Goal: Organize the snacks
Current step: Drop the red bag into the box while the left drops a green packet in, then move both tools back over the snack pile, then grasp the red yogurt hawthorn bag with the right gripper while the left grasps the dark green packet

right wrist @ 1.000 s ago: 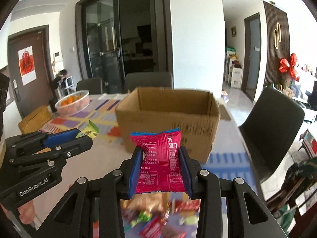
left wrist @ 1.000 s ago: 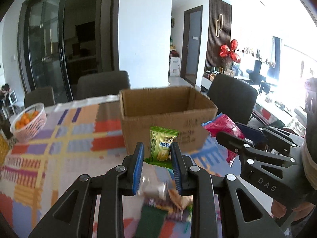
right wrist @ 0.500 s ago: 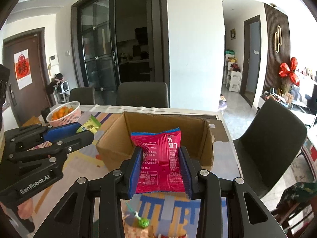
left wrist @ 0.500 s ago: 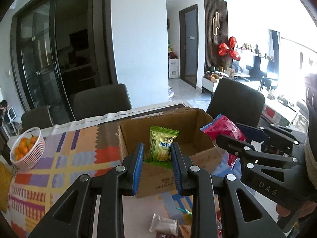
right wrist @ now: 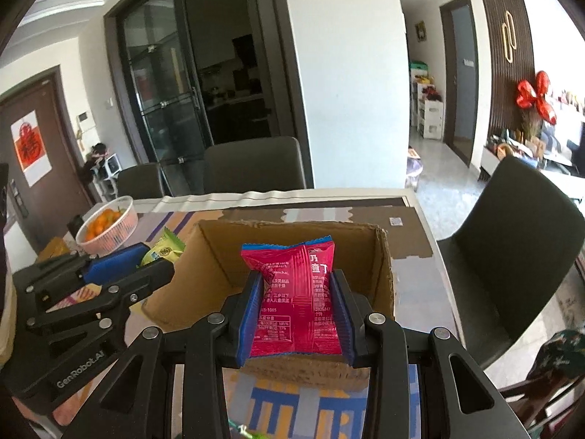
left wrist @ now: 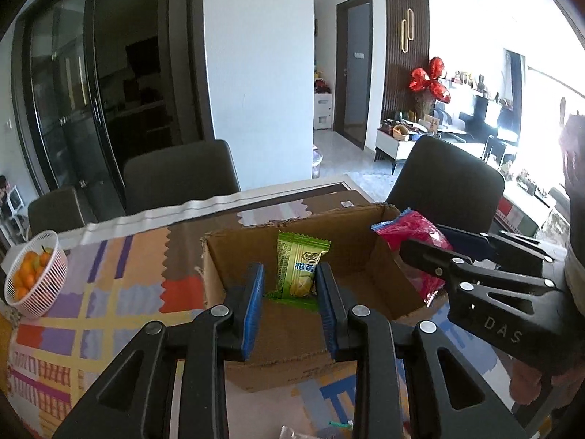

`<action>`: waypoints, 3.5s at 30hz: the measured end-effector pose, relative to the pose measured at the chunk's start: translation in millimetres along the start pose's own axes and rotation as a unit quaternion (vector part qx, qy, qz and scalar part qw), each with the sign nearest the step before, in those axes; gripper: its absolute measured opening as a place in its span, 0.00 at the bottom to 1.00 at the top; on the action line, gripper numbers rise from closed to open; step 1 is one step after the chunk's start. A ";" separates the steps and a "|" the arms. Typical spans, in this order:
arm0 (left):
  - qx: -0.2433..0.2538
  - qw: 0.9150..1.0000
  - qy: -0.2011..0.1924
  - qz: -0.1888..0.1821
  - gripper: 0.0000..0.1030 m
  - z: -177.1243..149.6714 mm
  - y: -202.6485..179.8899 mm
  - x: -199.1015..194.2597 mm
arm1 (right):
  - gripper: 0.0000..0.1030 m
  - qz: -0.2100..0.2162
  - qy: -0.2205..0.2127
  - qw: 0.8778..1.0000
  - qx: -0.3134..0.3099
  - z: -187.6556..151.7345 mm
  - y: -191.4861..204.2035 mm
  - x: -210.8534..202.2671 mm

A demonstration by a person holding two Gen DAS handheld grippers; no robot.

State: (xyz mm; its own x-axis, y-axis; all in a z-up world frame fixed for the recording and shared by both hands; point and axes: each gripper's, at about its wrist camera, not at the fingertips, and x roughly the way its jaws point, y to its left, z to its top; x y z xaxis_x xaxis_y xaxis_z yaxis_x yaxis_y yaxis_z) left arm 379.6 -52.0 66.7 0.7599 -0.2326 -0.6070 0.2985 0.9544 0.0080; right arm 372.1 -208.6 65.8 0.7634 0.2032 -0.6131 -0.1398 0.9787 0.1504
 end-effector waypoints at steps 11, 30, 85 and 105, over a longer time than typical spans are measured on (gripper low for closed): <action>0.004 0.998 -0.031 0.058 0.58 -20.6 -2.4 -45.0 | 0.55 -0.042 -0.004 0.999 0.011 -14.1 -6.8 -16.9; -0.017 0.998 -0.039 0.055 0.80 -109.4 -7.8 -140.8 | 0.73 -0.029 -0.034 0.997 -0.061 -80.1 43.7 -111.6; 0.004 0.981 0.193 0.005 0.81 -234.2 -13.2 -28.5 | 0.74 -0.030 0.271 0.942 -0.195 -224.8 54.9 -19.4; -0.021 0.977 0.211 -0.009 0.43 -239.4 -9.8 -19.7 | 0.44 -0.016 0.250 0.959 -0.136 -223.4 45.6 -15.7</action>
State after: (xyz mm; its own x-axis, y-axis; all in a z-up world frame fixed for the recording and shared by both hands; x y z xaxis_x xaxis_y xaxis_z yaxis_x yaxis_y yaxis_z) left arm 223.4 -11.9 -111.7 0.4469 -0.1598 -0.8802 0.2790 0.9597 -0.0326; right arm 212.9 -160.7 -91.0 0.3820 0.0958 -0.9192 -0.3334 0.9419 -0.0404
